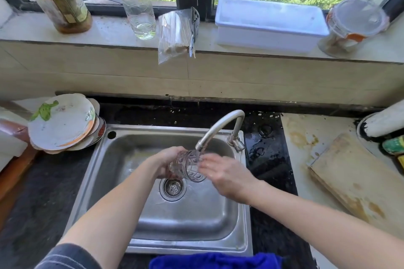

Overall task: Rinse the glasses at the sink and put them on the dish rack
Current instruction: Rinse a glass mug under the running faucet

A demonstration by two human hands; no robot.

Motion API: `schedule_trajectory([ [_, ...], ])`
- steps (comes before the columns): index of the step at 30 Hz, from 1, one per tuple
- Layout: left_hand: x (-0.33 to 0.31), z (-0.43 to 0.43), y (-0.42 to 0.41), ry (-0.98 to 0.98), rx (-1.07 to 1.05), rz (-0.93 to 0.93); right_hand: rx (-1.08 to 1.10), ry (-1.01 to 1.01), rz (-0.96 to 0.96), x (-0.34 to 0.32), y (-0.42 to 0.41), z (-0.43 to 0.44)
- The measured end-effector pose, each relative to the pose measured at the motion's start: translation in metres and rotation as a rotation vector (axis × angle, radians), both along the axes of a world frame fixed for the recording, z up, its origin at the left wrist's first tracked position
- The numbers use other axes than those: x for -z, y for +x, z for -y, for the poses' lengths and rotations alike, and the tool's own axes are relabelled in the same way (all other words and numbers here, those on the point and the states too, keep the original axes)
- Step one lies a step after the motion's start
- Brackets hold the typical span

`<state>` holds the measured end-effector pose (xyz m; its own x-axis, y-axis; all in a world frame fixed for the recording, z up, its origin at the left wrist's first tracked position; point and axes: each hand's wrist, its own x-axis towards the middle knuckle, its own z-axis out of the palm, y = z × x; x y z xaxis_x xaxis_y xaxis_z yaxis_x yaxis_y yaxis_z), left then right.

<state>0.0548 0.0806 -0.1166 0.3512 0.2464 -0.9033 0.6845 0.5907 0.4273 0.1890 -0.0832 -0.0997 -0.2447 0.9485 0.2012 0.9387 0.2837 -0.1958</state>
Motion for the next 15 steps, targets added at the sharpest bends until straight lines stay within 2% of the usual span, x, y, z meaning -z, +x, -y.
schedule_trajectory([
  [2, -0.006, 0.002, 0.006, 0.024, 0.101, -0.042, -0.091, -0.154, 0.092, 0.012, -0.013, -0.014],
  [6, -0.013, -0.004, 0.000, 0.060, 0.113, -0.072, -0.174, -0.215, 0.058, 0.019, -0.012, -0.025],
  [10, -0.016, -0.007, -0.006, 0.101, 0.101, -0.088, -0.204, -0.216, 0.174, 0.016, -0.009, -0.024],
  [15, -0.016, -0.008, -0.006, 0.123, 0.060, -0.064, -0.180, -0.205, 0.078, 0.022, -0.013, -0.020],
])
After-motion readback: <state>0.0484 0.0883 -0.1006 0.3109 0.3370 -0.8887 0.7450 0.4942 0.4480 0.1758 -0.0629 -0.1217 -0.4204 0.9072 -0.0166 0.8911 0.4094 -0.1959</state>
